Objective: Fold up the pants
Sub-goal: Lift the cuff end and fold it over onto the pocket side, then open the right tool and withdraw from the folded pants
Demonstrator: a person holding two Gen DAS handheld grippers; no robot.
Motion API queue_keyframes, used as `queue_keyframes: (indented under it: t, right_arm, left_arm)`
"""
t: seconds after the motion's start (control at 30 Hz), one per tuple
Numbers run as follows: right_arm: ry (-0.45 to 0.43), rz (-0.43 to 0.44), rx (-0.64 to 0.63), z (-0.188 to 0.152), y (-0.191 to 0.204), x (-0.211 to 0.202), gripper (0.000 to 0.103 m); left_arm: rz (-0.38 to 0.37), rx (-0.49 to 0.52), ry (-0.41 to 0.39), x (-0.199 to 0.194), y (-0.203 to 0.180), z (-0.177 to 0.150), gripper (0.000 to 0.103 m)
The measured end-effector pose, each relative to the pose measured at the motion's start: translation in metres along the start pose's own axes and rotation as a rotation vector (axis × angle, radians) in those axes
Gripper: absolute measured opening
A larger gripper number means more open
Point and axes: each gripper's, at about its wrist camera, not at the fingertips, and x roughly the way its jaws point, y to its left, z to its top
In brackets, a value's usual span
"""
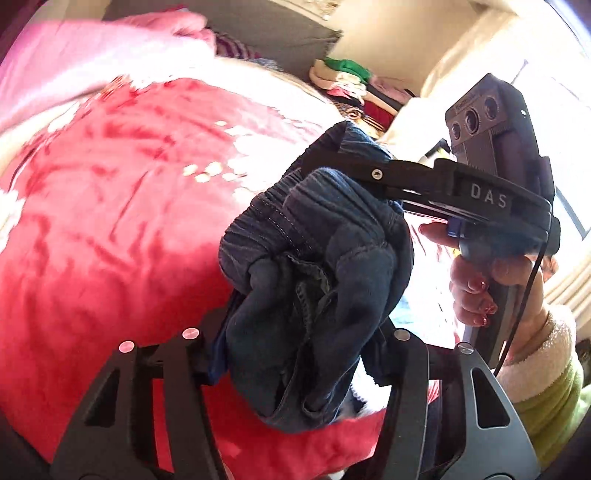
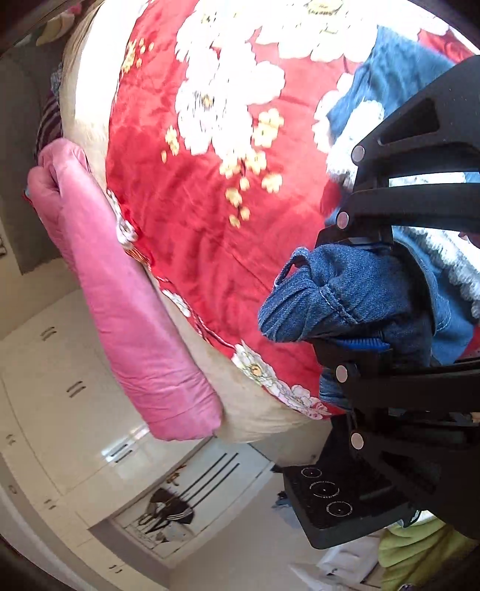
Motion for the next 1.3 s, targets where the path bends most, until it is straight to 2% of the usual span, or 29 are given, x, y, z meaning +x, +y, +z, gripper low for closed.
queue_keyframes:
  t: [0.13, 0.2, 0.23, 0.27, 0.37, 0.47, 0.53, 0.67, 0.83, 1.0, 1.13, 1.3]
  right_arm:
    - [-0.053, 0.007, 0.048, -0.011, -0.029, -0.029, 0.034]
    - [-0.061, 0.008, 0.075, -0.020, -0.042, -0.039, 0.036]
    - [-0.061, 0.002, 0.088, -0.025, -0.049, -0.043, 0.038]
    - [-0.062, -0.005, 0.103, -0.031, -0.055, -0.047, 0.046]
    - [-0.093, -0.029, 0.174, -0.050, -0.077, -0.065, 0.060]
    - [-0.134, -0.060, 0.248, -0.069, -0.095, -0.083, 0.062]
    - [-0.151, -0.079, 0.268, -0.079, -0.098, -0.092, 0.064]
    - [-0.160, -0.116, 0.252, -0.091, -0.090, -0.102, 0.071]
    - [-0.150, -0.127, 0.211, -0.087, -0.073, -0.097, 0.081]
    - [-0.066, -0.230, 0.154, -0.098, -0.069, -0.083, 0.081]
    - [0.013, -0.382, 0.132, -0.124, -0.077, -0.079, 0.081]
    - [0.015, -0.369, 0.193, -0.151, -0.093, -0.083, 0.081]
  left_arm:
    - [-0.017, 0.065, 0.012, 0.013, -0.033, 0.000, 0.048]
    - [-0.017, 0.095, 0.024, 0.021, -0.047, -0.004, 0.052]
    - [-0.021, 0.106, 0.033, 0.026, -0.050, -0.005, 0.053]
    - [-0.026, 0.118, 0.042, 0.029, -0.056, -0.008, 0.054]
    - [-0.033, 0.146, 0.067, 0.038, -0.067, -0.016, 0.062]
    - [-0.044, 0.170, 0.086, 0.042, -0.076, -0.026, 0.065]
    - [-0.055, 0.193, 0.095, 0.045, -0.079, -0.032, 0.069]
    - [-0.068, 0.273, 0.095, 0.045, -0.092, -0.047, 0.069]
    - [-0.075, 0.373, 0.122, 0.050, -0.113, -0.065, 0.074]
    - [-0.045, 0.440, 0.142, 0.053, -0.121, -0.079, 0.077]
    - [-0.065, 0.417, 0.150, 0.052, -0.115, -0.079, 0.078]
    - [-0.078, 0.386, 0.156, 0.051, -0.109, -0.076, 0.078]
